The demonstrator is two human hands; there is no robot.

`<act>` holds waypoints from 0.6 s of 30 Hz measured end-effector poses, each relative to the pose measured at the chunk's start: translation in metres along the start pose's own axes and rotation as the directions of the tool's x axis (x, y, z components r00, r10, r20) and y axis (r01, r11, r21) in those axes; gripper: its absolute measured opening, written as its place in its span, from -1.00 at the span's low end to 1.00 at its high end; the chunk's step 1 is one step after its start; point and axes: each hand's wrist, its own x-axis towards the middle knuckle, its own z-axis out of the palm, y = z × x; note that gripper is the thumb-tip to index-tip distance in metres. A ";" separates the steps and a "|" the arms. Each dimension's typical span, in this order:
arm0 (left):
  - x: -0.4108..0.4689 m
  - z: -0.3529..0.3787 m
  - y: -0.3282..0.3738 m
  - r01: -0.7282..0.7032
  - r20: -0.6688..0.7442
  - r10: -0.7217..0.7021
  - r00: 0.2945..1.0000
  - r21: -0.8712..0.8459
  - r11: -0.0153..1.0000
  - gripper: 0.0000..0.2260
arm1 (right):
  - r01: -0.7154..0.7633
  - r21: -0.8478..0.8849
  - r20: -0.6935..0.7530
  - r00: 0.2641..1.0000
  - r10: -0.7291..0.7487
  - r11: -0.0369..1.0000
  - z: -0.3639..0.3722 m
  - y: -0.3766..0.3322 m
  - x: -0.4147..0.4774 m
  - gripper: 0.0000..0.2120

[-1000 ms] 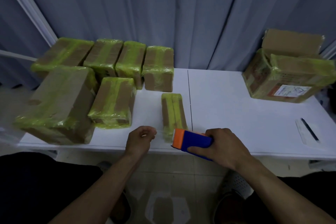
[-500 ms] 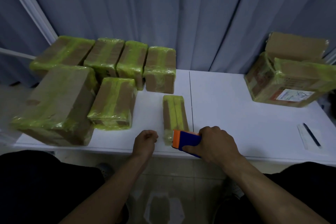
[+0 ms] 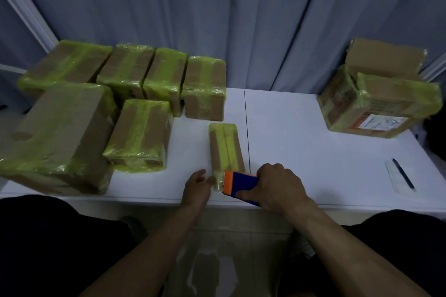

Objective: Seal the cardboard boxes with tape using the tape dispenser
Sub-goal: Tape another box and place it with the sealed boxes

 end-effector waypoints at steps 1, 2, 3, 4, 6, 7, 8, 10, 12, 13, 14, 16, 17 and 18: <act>0.000 0.000 0.000 0.020 -0.028 -0.019 0.999 0.016 1.000 -0.55 | 0.000 0.000 0.000 1.000 0.000 1.000 0.000 0.001 0.001 -0.22; 0.000 -0.001 0.000 0.007 -0.073 -0.005 0.997 0.028 1.000 -0.52 | 0.002 0.001 0.003 1.000 -0.002 1.000 0.001 0.001 0.001 -0.22; -0.002 -0.002 -0.001 -0.038 -0.117 0.041 0.992 0.025 0.999 -0.57 | 0.007 0.001 0.006 1.000 -0.007 1.000 0.001 0.001 0.001 -0.22; -0.004 -0.002 -0.001 -0.096 -0.145 0.098 0.985 0.019 0.995 -0.67 | 0.008 0.002 0.006 1.000 -0.008 1.000 0.002 0.001 0.001 -0.21; -0.009 -0.001 -0.002 -0.174 -0.120 0.177 0.977 0.036 0.984 -0.82 | 0.006 0.008 0.004 1.000 -0.006 1.000 0.003 0.002 0.002 -0.21; -0.012 -0.001 -0.003 -0.186 -0.073 0.189 0.979 0.049 0.981 -0.82 | 0.001 0.014 0.010 1.000 -0.002 1.000 0.003 0.002 0.003 -0.21; -0.016 -0.001 -0.004 -0.196 -0.025 0.198 0.980 0.063 0.979 -0.80 | -0.004 0.018 0.016 1.000 0.003 1.000 0.002 0.002 0.004 -0.21; -0.020 -0.004 -0.005 -0.233 0.034 0.231 0.972 0.111 0.966 -0.75 | -0.006 0.025 0.027 1.000 0.006 1.000 0.001 0.003 0.005 -0.22; -0.021 -0.010 -0.007 -0.296 0.059 0.290 0.955 0.162 0.941 -0.73 | 0.000 0.033 0.027 1.000 -0.001 0.999 0.001 0.003 0.005 -0.22; -0.022 -0.014 -0.007 -0.346 0.066 0.339 0.938 0.173 0.922 -0.72 | 0.002 0.038 0.027 1.000 -0.003 0.999 0.002 0.004 0.005 -0.22; -0.022 -0.018 -0.008 -0.400 0.075 0.393 0.917 0.171 0.901 -0.71 | 0.002 0.046 0.029 1.000 -0.003 0.999 0.002 0.004 0.004 -0.22; -0.020 -0.025 -0.010 -0.538 0.123 0.524 0.843 0.161 0.827 -0.73 | 0.002 0.060 0.029 1.000 -0.003 0.998 0.002 0.006 0.004 -0.21; -0.018 -0.027 -0.011 -0.608 0.168 0.585 0.794 0.177 0.774 -0.74 | 0.002 0.062 0.030 1.000 -0.003 0.998 0.002 0.006 0.003 -0.21; -0.017 -0.029 -0.011 -0.657 0.219 0.621 0.753 0.204 0.726 -0.73 | 0.002 0.062 0.031 1.000 -0.004 0.998 0.002 0.007 0.003 -0.21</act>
